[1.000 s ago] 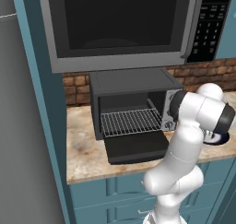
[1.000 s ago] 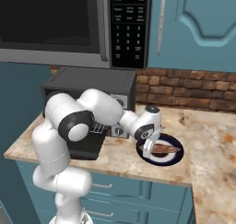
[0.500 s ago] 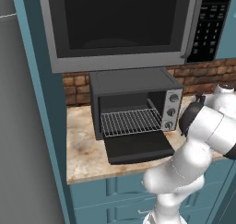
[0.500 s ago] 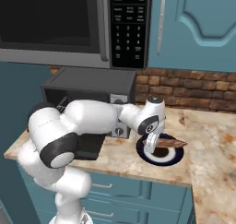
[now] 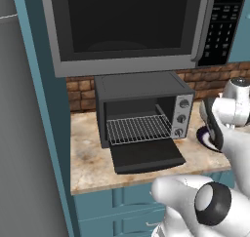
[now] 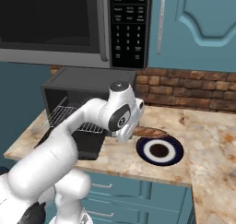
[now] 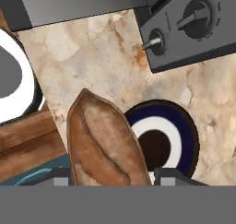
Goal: Pull the toaster oven rack outwards. Pick up the baguette from the plate and place it on the toaster oven rack. Close the toaster oven door fully and set the temperature to the lowest setting.
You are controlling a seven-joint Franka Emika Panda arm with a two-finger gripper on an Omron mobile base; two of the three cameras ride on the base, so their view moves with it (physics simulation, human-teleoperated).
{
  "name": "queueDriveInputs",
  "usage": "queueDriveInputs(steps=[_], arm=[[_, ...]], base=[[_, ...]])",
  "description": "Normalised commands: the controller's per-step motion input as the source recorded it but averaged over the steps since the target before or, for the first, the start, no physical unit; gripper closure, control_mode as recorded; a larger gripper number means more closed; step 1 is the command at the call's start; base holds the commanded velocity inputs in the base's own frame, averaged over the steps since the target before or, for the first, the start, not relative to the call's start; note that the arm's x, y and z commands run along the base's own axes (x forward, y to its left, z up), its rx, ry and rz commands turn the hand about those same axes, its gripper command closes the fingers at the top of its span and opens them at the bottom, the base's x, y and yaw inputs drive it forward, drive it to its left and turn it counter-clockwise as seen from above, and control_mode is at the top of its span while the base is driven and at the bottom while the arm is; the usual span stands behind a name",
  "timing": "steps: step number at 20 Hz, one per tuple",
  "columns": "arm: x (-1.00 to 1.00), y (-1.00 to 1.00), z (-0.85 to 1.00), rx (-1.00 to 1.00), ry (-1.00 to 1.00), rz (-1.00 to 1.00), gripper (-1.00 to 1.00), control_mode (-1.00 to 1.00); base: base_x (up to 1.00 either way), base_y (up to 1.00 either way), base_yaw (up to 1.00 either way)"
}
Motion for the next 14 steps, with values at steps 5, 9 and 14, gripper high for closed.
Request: queueDriveInputs(steps=[5, 9, 14], arm=[[-0.41, 1.00, 0.66, 0.13, -0.25, -0.06, 1.00, -1.00], [-0.11, 1.00, 0.17, 0.21, -0.20, 0.01, 1.00, -1.00], [0.24, 0.95, 0.00, 0.09, -0.25, 0.21, 1.00, -1.00]], base=[[0.00, 0.00, 0.00], [0.00, 0.00, 0.00], [0.00, 0.00, 0.00]])
